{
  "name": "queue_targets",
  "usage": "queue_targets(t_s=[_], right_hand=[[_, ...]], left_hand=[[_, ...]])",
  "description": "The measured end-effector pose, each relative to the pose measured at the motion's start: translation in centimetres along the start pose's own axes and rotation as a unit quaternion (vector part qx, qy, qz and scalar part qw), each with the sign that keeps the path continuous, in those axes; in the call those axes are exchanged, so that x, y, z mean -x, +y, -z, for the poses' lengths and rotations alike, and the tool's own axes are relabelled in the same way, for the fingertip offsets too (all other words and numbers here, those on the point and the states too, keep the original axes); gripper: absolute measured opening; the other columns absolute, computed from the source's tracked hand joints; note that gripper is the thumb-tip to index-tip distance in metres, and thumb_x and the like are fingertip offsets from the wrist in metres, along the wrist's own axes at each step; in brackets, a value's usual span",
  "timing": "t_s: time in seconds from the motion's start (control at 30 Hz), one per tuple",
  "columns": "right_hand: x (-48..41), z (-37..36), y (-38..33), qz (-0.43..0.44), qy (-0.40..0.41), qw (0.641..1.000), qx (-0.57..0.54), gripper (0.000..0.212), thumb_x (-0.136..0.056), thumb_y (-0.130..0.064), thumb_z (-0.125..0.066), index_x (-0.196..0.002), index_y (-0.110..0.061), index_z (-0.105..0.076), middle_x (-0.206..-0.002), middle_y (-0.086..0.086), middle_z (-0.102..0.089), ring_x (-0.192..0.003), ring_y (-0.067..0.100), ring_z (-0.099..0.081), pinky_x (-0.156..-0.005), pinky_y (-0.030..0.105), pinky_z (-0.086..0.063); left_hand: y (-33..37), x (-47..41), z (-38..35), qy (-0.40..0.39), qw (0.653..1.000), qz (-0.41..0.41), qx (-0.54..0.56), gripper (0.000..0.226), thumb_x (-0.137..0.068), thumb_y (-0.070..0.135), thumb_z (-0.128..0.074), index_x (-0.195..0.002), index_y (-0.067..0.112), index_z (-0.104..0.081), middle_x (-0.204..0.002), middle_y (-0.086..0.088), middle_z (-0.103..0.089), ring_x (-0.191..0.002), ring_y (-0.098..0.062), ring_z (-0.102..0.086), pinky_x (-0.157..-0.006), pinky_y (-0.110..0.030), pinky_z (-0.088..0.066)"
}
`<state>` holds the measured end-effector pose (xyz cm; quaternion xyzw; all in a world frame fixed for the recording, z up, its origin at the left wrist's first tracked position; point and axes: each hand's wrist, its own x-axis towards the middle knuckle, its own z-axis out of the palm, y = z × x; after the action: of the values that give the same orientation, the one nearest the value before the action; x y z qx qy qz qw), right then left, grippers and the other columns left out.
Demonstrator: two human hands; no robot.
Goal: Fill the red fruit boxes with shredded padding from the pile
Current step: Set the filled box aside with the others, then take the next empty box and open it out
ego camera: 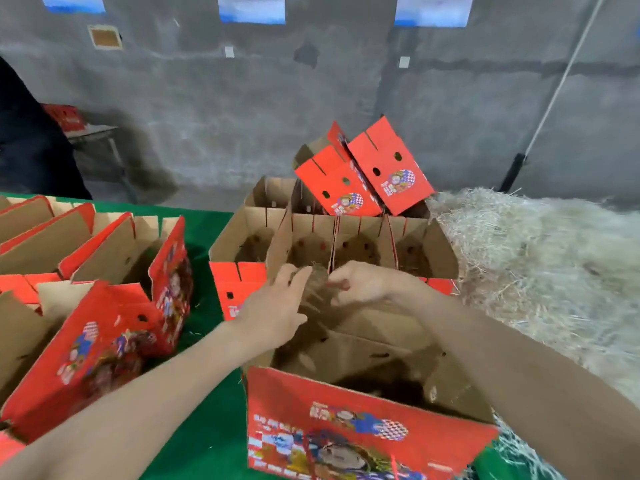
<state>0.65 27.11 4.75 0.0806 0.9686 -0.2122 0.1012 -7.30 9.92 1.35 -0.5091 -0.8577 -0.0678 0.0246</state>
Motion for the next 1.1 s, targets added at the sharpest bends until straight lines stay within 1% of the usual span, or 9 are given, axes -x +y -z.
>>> queue_targets(t_s=[0.1, 0.2, 0.3, 0.4, 0.5, 0.63, 0.73, 0.87, 1.1], right_hand=[[2.0, -2.4, 3.9, -0.062, -0.036, 0.995, 0.071, 0.056, -0.082, -0.031, -0.067, -0.132, -0.014, -0.048, -0.131, 0.006, -0.052, -0.118, 0.021, -0.048, -0.093, 0.027, -0.037], [4.6, -4.6, 7.8, -0.123, -0.095, 0.980, 0.126, 0.066, -0.084, -0.033, -0.066, -0.139, -0.011, -0.038, -0.142, 0.010, -0.041, -0.127, 0.025, -0.041, -0.100, 0.030, -0.033], [7.3, -6.4, 10.1, -0.146, -0.096, 0.978, 0.118, 0.041, -0.091, -0.029, -0.056, -0.125, -0.008, -0.056, -0.130, 0.009, -0.053, -0.117, 0.023, -0.050, -0.097, 0.029, -0.035], [8.9, -7.1, 10.6, -0.140, -0.055, 0.989, 0.001, 0.050, -0.097, -0.043, -0.038, -0.083, -0.005, -0.067, -0.089, 0.010, -0.064, -0.086, 0.021, -0.059, -0.084, 0.031, -0.042], [10.2, -7.5, 10.7, -0.143, -0.066, 0.984, -0.088, 0.039, -0.093, -0.048, -0.043, -0.074, -0.018, -0.061, -0.075, 0.000, -0.054, -0.069, 0.012, -0.050, -0.068, 0.023, -0.039], [11.1, -7.8, 11.8, -0.113, 0.004, 0.993, 0.042, 0.013, -0.090, -0.013, -0.051, -0.083, -0.017, -0.061, -0.078, -0.006, -0.048, -0.075, 0.010, -0.046, -0.074, 0.025, -0.035], [11.4, -7.8, 12.9, -0.130, 0.075, 0.987, 0.053, 0.017, -0.089, -0.010, -0.047, -0.078, -0.014, -0.059, -0.079, 0.000, -0.053, -0.082, 0.022, -0.052, -0.080, 0.033, -0.044], [11.9, -8.9, 14.5, -0.181, 0.078, 0.978, 0.072, 0.019, -0.095, -0.017, -0.041, -0.109, -0.011, -0.054, -0.100, 0.011, -0.060, -0.093, 0.029, -0.057, -0.081, 0.037, -0.048], [12.7, -11.7, 15.1, -0.181, 0.158, 0.966, 0.098, 0.018, -0.094, -0.011, -0.040, -0.112, -0.013, -0.045, -0.101, 0.010, -0.055, -0.093, 0.032, -0.057, -0.067, 0.035, -0.041]], left_hand=[[0.5, 0.2, -3.3, -0.114, 0.992, 0.044, -0.036, 0.075, -0.090, 0.040, -0.054, -0.148, 0.017, -0.012, -0.146, -0.009, -0.027, -0.131, -0.031, -0.034, -0.102, -0.044, -0.037], [0.8, 0.2, -5.7, -0.121, 0.992, 0.021, -0.040, 0.075, -0.090, 0.039, -0.054, -0.148, 0.018, -0.011, -0.153, -0.006, -0.017, -0.140, -0.027, -0.017, -0.113, -0.046, -0.017], [2.2, -0.2, -7.0, -0.127, 0.989, -0.060, -0.037, 0.070, -0.087, 0.041, -0.056, -0.146, 0.024, -0.021, -0.147, -0.004, -0.035, -0.136, -0.023, -0.031, -0.112, -0.046, -0.017], [4.2, -0.5, -8.4, -0.118, 0.986, -0.112, -0.042, 0.041, -0.090, 0.040, -0.053, -0.127, 0.024, -0.047, -0.112, -0.004, -0.062, -0.107, -0.028, -0.057, -0.080, -0.037, -0.042], [5.0, -0.9, -9.4, -0.064, 0.993, -0.100, -0.023, 0.021, -0.097, 0.033, -0.044, -0.087, 0.016, -0.052, -0.073, -0.002, -0.054, -0.079, -0.029, -0.060, -0.054, -0.031, -0.033], [5.2, -1.5, -10.1, -0.030, 0.997, -0.076, 0.006, 0.027, -0.098, 0.032, -0.042, -0.074, 0.020, -0.039, -0.062, 0.002, -0.043, -0.067, -0.029, -0.052, -0.051, -0.032, -0.026], [6.5, -2.0, -10.0, -0.032, 0.998, -0.042, 0.042, 0.019, -0.097, 0.030, -0.043, -0.084, 0.017, -0.049, -0.072, -0.003, -0.055, -0.075, -0.031, -0.056, -0.055, -0.033, -0.034], [9.6, -2.4, -10.4, -0.003, 0.997, -0.060, 0.051, 0.035, -0.091, 0.025, -0.055, -0.125, 0.018, -0.050, -0.118, -0.006, -0.061, -0.111, -0.029, -0.053, -0.092, -0.041, -0.040], [12.8, -3.2, -12.3, -0.001, 0.999, -0.012, 0.036, 0.038, -0.093, 0.005, -0.041, -0.127, 0.021, -0.048, -0.129, -0.001, -0.054, -0.123, -0.024, -0.044, -0.103, -0.042, -0.030]])
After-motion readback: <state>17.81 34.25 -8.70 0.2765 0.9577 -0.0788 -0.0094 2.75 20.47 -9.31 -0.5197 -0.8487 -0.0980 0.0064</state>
